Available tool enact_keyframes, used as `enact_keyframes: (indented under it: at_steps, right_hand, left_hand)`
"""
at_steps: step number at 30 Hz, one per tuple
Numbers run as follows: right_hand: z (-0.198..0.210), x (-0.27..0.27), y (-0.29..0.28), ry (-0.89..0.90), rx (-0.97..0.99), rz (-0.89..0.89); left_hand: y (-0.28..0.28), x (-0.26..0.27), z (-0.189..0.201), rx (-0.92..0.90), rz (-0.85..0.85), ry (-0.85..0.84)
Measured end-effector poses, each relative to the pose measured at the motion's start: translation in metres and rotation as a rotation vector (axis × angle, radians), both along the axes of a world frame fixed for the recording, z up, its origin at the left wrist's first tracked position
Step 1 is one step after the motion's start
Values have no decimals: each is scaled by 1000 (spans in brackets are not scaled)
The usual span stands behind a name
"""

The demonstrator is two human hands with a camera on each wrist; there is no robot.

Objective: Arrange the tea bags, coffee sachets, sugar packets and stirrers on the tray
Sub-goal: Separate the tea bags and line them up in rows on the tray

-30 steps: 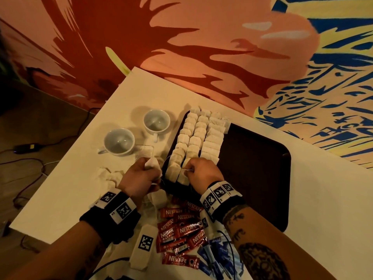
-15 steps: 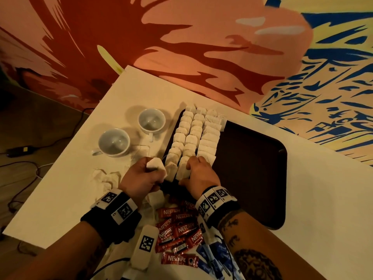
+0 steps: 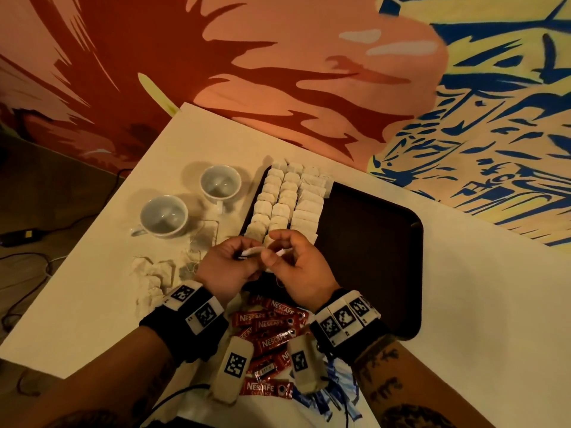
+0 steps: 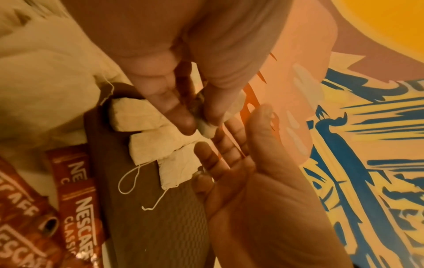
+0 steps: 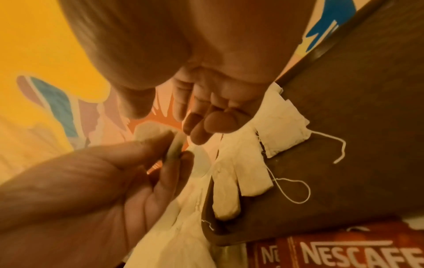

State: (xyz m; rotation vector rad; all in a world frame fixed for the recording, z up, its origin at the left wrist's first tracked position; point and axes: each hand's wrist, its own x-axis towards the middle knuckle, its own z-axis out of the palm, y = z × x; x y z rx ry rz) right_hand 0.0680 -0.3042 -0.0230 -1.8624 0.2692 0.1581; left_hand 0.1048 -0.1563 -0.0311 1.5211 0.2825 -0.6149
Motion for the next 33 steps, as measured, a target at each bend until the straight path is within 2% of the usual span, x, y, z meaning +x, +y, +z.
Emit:
enact_keyframes:
  at_steps: [4, 11, 21, 26, 33]
  right_hand:
    - [1, -4, -7, -79, -101, -84]
    - [-4, -9, -22, -36, -249, -63]
    - [-54, 5, -6, 344, -310, 6]
    - [-56, 6, 2, 385, -430, -9]
    - [-52, 11, 4, 417, -435, -103]
  left_hand:
    - [-10, -5, 7, 56, -40, -92]
    - [2, -13, -2, 93, -39, -43]
    - [47, -14, -9, 129, 137, 67]
    - [55, -14, -10, 129, 168, 84]
    - [63, -10, -11, 166, 179, 70]
